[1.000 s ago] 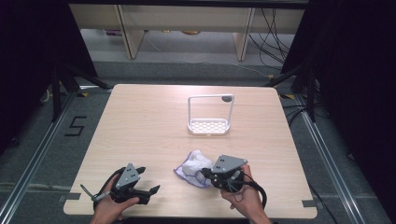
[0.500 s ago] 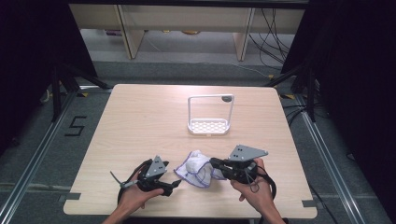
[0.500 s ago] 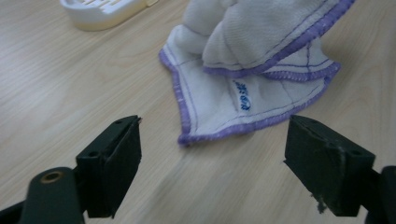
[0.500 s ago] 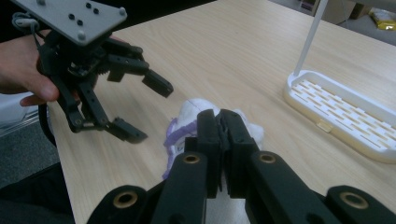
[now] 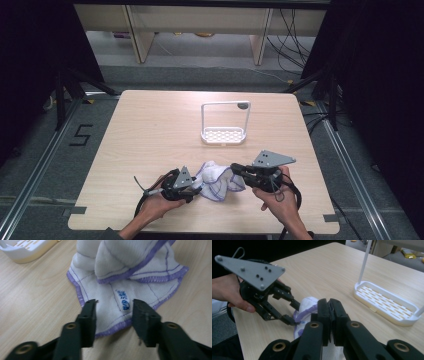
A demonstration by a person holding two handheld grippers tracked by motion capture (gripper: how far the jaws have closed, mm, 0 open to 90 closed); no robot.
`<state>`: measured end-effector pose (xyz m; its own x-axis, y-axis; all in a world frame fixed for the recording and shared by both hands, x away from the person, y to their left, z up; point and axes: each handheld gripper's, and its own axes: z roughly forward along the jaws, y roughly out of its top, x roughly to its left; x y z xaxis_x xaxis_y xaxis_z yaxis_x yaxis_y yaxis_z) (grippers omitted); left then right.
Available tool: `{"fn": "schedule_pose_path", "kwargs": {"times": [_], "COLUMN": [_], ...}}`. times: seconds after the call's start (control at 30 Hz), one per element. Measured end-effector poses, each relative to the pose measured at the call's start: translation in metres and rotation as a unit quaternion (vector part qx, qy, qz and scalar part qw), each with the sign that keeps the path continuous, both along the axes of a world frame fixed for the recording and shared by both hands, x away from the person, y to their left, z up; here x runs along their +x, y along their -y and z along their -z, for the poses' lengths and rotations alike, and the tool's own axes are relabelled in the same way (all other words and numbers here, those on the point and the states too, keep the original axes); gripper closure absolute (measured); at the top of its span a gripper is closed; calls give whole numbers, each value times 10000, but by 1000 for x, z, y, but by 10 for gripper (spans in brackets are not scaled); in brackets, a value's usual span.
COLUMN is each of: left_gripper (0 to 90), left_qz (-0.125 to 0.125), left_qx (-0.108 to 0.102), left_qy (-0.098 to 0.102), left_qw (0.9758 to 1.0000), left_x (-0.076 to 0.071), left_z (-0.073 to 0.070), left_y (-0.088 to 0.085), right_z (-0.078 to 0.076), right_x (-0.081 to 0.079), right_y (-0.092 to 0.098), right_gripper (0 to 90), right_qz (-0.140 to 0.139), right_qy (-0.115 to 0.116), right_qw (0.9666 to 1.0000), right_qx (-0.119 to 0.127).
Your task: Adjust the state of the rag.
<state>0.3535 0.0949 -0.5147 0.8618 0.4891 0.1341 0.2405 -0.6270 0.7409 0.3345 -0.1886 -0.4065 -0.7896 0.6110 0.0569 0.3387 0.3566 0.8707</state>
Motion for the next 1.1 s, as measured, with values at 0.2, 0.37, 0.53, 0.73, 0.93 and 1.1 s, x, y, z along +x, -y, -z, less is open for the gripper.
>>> {"fn": "schedule_pose_path", "kwargs": {"times": [0.2,0.37,0.53,0.73,0.93,1.1], "left_gripper": [859,867,867,867,865,861], "left_qz": [82,177,64,-243,-399,-315], "left_qx": [55,-280,-474,-867,-649,-673], "left_qy": [33,197,287,98,-223,-220], "left_qw": [9999,9993,9984,9959,9968,9970], "left_x": [0,-5,-16,-18,-1,-1], "left_z": [-2,-27,-51,-48,-20,-21], "left_y": [1,-15,-41,-62,-61,-61], "right_z": [-4,-5,-2,20,67,66], "right_x": [6,13,20,34,62,62], "right_y": [15,42,71,85,90,93], "right_gripper": [877,877,877,878,874,677], "right_qz": [259,529,837,1027,1212,1383], "right_qy": [15,0,-51,-386,-763,-852], "right_qw": [9996,9983,9960,9940,9862,9835], "right_qx": [106,256,298,23,-833,-793]}}
